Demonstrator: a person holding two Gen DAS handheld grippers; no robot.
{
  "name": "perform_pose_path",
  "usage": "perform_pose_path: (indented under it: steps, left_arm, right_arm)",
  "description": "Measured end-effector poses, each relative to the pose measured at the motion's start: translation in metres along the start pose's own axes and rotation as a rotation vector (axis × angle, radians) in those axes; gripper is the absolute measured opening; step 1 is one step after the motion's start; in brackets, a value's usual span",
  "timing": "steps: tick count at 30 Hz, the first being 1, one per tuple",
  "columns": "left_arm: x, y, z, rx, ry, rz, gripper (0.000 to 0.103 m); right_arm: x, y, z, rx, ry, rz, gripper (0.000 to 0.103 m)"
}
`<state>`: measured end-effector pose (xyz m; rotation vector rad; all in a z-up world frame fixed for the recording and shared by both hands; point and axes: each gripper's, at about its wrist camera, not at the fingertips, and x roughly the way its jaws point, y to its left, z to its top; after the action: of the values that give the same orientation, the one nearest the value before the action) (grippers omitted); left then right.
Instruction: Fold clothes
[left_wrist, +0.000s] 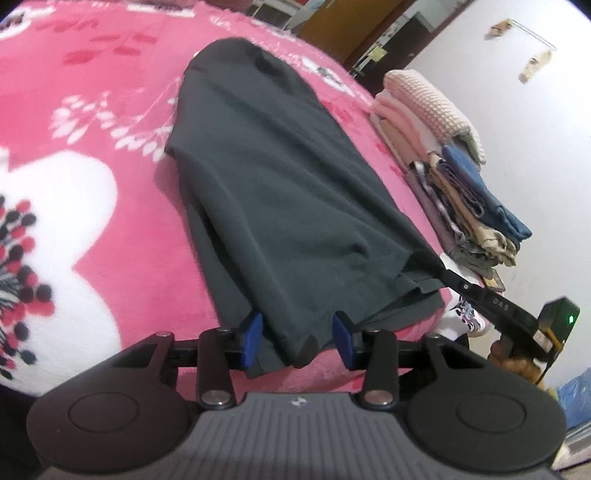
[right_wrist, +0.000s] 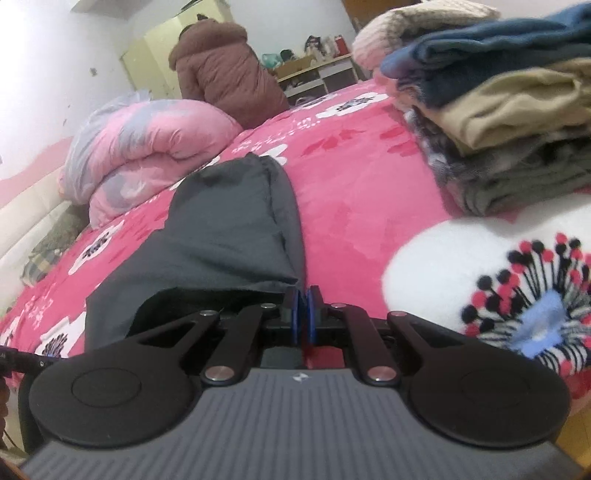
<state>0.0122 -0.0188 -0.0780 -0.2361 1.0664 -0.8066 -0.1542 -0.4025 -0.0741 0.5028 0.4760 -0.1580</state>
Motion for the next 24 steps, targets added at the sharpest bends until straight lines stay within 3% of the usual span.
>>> perform_pose_path:
  steps: [3, 6, 10, 12, 13, 16, 24]
  left_arm:
    - [0.005, 0.002, 0.0, -0.015, 0.023, 0.029, 0.03]
    - [0.007, 0.004, 0.002, -0.036, 0.029, 0.026, 0.029]
    - [0.01, 0.008, 0.003, -0.063, 0.039, 0.009, 0.029]
    - [0.01, 0.008, 0.003, -0.072, 0.043, 0.006, 0.029]
    - [0.01, 0.007, 0.002, -0.069, 0.046, 0.01, 0.029]
    - [0.008, 0.0, 0.0, -0.036, 0.054, 0.031, 0.028]
    - [0.003, 0.001, -0.001, -0.042, 0.025, 0.009, 0.029]
  right_arm:
    - [-0.004, -0.013, -0.004, 0.063, -0.019, 0.001, 0.004]
    - [-0.01, -0.034, -0.004, 0.182, -0.041, 0.029, 0.007]
    - [-0.012, -0.062, -0.003, 0.382, -0.038, 0.146, 0.009]
    - [-0.008, -0.068, 0.002, 0.442, -0.018, 0.183, 0.018]
    - [-0.004, -0.068, 0.006, 0.448, -0.011, 0.191, 0.03]
    - [0.009, -0.06, 0.015, 0.395, 0.044, 0.206, 0.041]
    - [0.034, -0.042, 0.025, 0.323, 0.172, 0.196, 0.041]
